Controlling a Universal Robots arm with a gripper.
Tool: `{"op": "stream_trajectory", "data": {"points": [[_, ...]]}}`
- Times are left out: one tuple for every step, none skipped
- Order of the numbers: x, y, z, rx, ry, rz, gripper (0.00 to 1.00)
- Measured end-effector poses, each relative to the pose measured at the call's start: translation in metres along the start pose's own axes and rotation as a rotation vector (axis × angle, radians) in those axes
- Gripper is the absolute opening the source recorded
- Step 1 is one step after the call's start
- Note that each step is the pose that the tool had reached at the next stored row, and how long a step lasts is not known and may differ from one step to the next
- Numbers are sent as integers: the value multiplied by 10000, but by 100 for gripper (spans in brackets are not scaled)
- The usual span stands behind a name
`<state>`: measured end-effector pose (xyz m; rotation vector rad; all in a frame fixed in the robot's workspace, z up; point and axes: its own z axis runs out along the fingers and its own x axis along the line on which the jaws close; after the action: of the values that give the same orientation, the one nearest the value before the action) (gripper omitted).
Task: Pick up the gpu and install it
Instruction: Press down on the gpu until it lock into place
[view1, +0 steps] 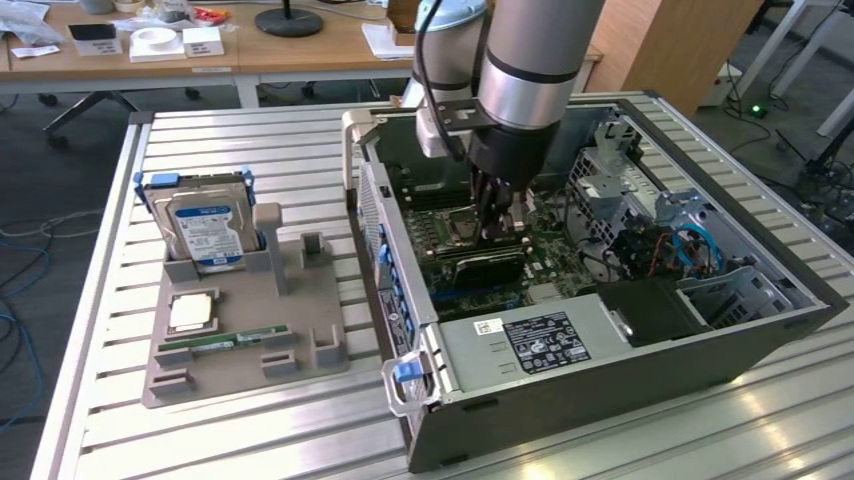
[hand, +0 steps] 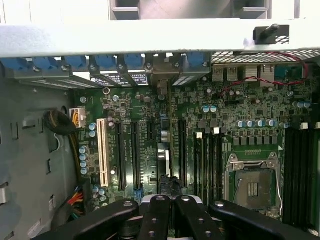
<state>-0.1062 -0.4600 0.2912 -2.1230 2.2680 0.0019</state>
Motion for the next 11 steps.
{"op": "stream_trajectory", "data": {"points": [[0,2,18,0,0,0,11],[-1,4,37,0,-1,-1,11],[-1,6,54,0,-1,-1,11],[-1,8,73,0,-1,-1,11],[-1,9,92,0,-1,-2,11],[-1,10,109,0,-1,-2,11],[-1,10,117,0,-1,-1,11],[-1,11,116,-1,1,-1,11],[-1,10,117,-1,1,-1,11],[-1,11,117,-1,1,-1,11],[-1,10,117,-1,1,-1,11]]}}
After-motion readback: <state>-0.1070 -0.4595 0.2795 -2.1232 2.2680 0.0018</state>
